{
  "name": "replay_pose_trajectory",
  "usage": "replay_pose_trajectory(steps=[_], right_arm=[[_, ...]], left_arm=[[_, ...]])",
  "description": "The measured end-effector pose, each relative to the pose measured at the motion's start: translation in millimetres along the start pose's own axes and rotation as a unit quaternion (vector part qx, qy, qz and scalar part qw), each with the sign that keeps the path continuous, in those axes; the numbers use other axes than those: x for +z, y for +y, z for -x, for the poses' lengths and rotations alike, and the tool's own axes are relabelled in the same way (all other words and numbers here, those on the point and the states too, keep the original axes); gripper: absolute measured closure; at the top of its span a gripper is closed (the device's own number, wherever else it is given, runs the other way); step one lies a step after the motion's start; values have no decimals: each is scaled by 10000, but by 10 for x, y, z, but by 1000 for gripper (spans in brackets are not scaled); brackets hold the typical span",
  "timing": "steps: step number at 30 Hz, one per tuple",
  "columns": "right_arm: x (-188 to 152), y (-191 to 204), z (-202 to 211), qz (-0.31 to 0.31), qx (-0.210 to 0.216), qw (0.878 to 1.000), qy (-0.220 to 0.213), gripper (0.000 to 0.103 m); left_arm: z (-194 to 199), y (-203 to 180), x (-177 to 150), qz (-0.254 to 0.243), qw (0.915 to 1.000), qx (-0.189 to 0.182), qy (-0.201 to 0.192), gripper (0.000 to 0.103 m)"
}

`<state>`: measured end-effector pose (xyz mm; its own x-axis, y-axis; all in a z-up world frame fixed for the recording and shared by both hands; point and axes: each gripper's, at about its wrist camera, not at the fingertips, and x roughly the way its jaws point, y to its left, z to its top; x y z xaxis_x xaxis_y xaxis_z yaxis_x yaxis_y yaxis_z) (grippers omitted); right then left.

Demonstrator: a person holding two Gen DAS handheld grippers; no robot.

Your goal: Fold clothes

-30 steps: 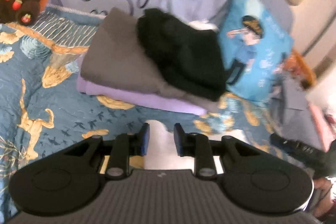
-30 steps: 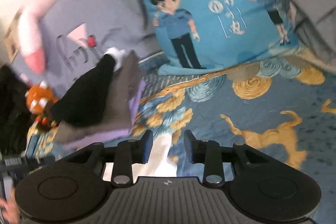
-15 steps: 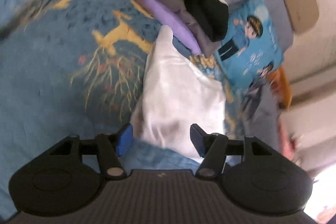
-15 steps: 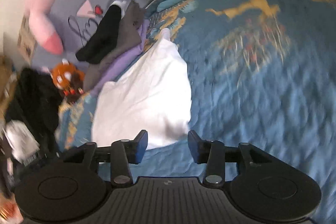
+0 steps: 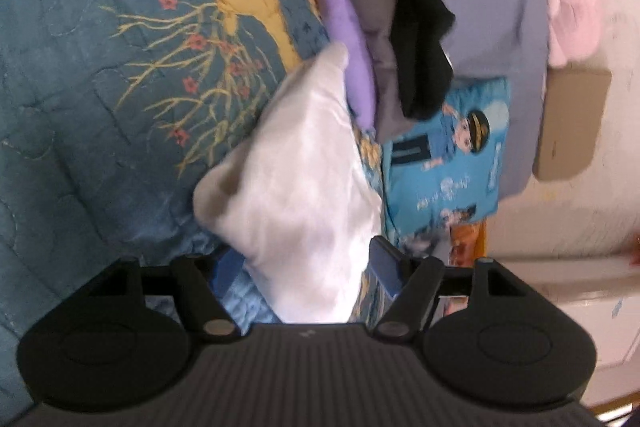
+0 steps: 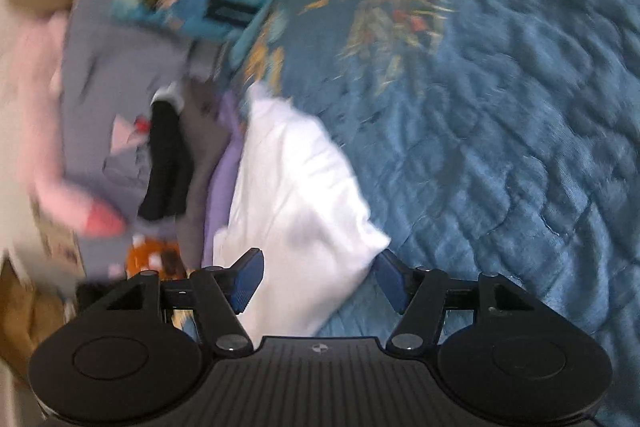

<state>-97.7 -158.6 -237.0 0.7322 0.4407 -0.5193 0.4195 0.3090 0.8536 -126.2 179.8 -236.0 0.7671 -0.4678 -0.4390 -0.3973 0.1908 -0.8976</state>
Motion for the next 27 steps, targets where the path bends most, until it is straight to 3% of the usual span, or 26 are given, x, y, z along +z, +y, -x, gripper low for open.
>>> replay_pose_trajectory(steps=[3, 4, 5, 6, 7, 9, 11, 12, 19, 23, 27], right_arm=[[-10, -48, -34, -379, 55, 9991, -186, 41], [-14, -64, -46, -506, 73, 9984, -248, 43], [-28, -72, -46, -557, 60, 9979, -317, 56], [-37, -86, -48, -567, 4, 9978, -354, 80], [-44, -102, -51, -571, -60, 9976, -384, 86], [-56, -153, -44, -652, -36, 9971, -404, 89], [-59, -134, -4, -499, 28, 9976, -475, 92], [-59, -103, 19, -375, 27, 9981, -497, 92], [-98, 293, 186, 823, -126, 9943, -659, 93], [-153, 427, 371, 1270, -6, 9897, -662, 93], [-296, 432, 556, 1892, -400, 9799, -484, 93]], left_arm=[[-46, 130, -31, 356, 9989, 4, -295, 32], [-43, 174, -47, 457, 9982, 0, -391, 37], [-40, 218, -63, 557, 9973, -5, -487, 41], [-36, 241, -74, 593, 9967, -9, -559, 44], [-44, 246, -78, 570, 9965, 7, -605, 50], [-59, 249, -74, 517, 9963, 71, -688, 64], [-39, 255, -63, 517, 9955, 128, -783, 85], [-30, 252, -57, 492, 9953, 136, -817, 88], [117, -128, -84, -426, 9936, 414, -956, 93], [355, -315, -123, -676, 9933, 511, -781, 93], [598, -479, -300, -1431, 9841, 894, -562, 93]])
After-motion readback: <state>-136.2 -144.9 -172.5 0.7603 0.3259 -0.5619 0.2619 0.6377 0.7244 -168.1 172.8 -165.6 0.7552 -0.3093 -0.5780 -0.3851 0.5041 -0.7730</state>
